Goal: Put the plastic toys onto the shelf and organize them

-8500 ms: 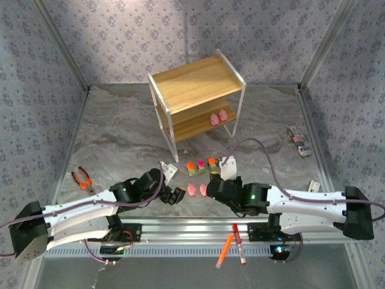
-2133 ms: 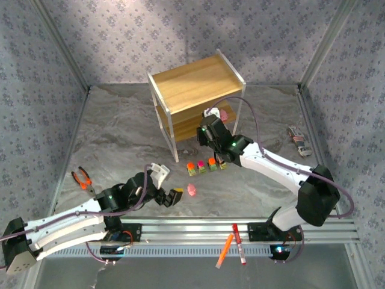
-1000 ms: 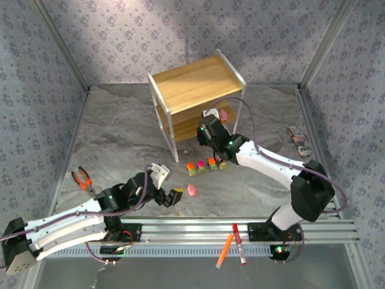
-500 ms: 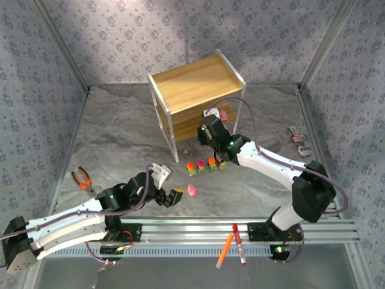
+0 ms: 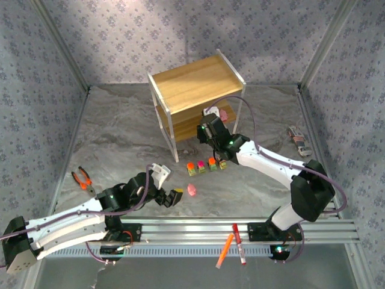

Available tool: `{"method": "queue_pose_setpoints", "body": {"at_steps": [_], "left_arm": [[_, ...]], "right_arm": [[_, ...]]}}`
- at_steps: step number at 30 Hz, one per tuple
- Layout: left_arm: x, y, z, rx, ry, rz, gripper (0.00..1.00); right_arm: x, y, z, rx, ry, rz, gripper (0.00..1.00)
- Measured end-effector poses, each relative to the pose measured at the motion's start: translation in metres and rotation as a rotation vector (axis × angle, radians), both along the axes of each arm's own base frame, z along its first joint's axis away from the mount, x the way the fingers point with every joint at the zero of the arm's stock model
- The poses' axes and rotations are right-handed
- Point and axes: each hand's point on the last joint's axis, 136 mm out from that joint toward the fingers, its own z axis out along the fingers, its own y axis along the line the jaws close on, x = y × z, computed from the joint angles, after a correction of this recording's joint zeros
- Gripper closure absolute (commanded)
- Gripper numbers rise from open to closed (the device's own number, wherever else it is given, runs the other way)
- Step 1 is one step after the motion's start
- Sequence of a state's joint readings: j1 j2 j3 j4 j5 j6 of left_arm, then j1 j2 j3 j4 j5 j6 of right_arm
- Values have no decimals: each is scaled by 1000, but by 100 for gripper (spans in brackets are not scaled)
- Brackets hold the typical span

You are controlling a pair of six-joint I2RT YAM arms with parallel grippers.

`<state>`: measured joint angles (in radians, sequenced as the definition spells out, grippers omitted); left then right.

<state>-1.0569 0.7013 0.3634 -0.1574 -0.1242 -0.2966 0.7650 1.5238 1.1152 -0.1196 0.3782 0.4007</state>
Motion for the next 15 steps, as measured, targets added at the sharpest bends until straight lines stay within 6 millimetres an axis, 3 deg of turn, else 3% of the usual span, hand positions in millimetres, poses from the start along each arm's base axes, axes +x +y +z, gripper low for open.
{"method": "queue_pose_setpoints", "body": {"at_steps": [15], "left_arm": [[0,0,0,0,0,0,1]], "right_arm": [[10,2,7,20,-59,-29,69]]}}
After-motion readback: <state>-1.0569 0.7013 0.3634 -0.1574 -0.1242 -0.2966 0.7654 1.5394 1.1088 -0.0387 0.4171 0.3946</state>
